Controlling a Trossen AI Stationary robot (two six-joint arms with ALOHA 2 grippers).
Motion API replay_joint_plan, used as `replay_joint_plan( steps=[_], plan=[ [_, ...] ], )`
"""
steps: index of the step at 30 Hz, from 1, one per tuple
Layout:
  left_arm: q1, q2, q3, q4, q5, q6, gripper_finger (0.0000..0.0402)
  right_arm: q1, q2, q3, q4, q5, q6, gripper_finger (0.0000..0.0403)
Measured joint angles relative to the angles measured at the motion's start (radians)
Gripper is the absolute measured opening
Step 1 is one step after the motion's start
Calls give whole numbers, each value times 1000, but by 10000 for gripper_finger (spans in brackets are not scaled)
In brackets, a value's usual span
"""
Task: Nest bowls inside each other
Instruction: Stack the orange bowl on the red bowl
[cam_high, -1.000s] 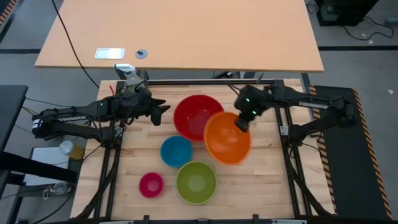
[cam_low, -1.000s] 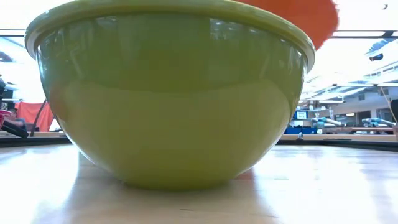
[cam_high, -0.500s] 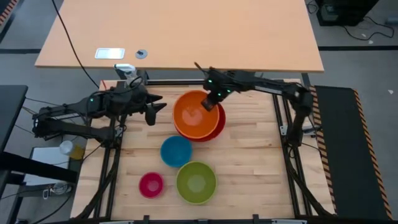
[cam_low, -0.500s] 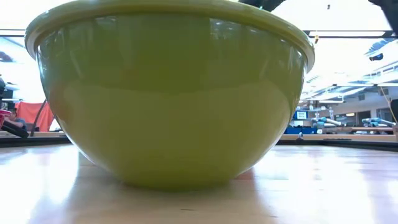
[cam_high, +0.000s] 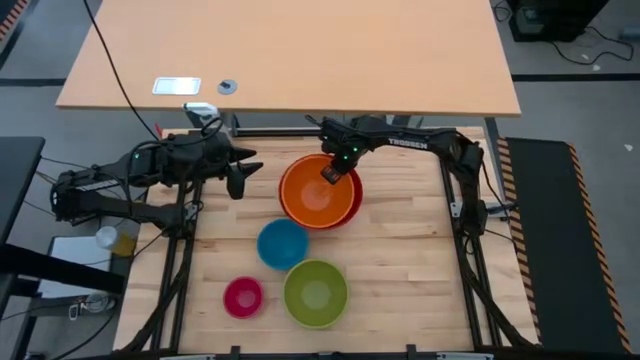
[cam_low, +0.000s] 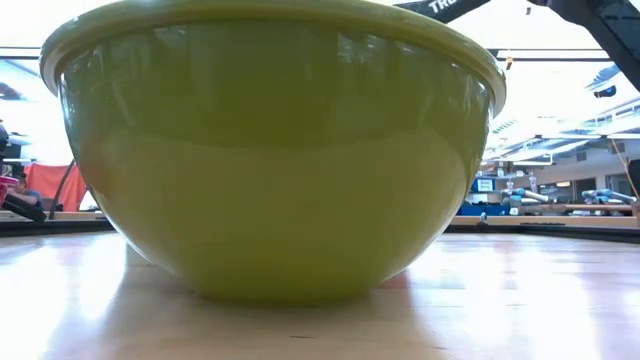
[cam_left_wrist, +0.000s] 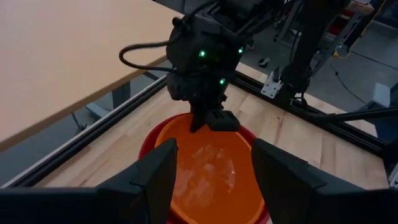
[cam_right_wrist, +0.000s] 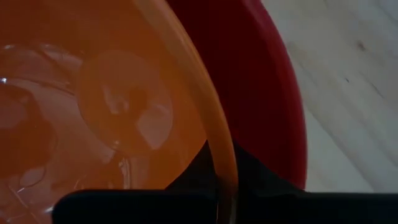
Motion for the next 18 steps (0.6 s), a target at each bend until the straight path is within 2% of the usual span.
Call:
replay_joint_plan(
  steps=[7, 16, 18],
  plan=[
    [0, 0, 0, -4, 0, 16, 210, 3, 6, 0, -1, 46, -5, 35],
    [0, 0, 0, -3, 0, 50, 210, -15, 4, 0, -17, 49, -27, 113],
    [0, 0, 0, -3, 0, 53, 210, -25, 4, 16, -66, 48, -44, 124]
  ],
)
